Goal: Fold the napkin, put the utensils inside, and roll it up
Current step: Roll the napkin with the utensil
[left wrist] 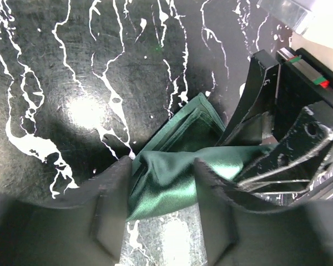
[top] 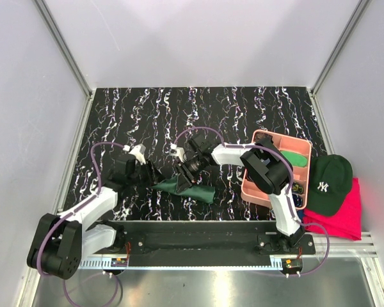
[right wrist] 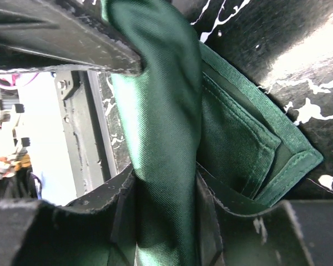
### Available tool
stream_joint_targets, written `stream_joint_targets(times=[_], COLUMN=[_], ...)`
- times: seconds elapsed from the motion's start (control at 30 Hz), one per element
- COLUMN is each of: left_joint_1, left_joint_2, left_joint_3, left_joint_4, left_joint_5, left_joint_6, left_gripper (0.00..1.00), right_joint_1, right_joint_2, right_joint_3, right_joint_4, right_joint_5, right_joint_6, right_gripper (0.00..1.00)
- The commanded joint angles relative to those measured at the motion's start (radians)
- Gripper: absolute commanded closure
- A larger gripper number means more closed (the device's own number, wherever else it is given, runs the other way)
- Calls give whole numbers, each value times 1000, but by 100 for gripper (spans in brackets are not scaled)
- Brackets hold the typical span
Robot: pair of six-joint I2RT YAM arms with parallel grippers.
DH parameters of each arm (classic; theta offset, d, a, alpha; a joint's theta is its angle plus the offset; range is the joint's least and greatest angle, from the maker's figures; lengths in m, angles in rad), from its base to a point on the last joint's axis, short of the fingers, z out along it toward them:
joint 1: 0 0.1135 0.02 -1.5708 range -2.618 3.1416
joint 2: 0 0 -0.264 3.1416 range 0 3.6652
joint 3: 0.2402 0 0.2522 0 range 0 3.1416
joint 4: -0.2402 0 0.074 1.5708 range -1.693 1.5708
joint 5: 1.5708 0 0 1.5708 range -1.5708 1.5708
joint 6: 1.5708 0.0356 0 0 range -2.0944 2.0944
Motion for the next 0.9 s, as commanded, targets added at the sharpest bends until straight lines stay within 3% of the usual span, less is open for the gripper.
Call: stream_joint_targets(times=[0.0, 0.3, 0.7, 0.87], left_joint_1=[2, 3, 3, 3], left_joint_2=[25, 107, 216, 250], left_joint_3=[-1, 16, 88, 105], left_joint_4=[87, 93, 52, 46], left_joint_5=[20, 6, 16, 29], left_joint_6=[23, 23, 40, 37], left_gripper=[57, 67, 68, 69], right_joint_1=[-8, -10, -1, 97], right_joint_2=[38, -58, -284, -370], right_joint_3=[19, 27, -73, -174], right_joint_4=[-46, -49, 30, 115], right_joint_5=[30, 132, 385, 539], right_joint_6=[27, 45, -22, -128], right_gripper=[55, 30, 17, 6])
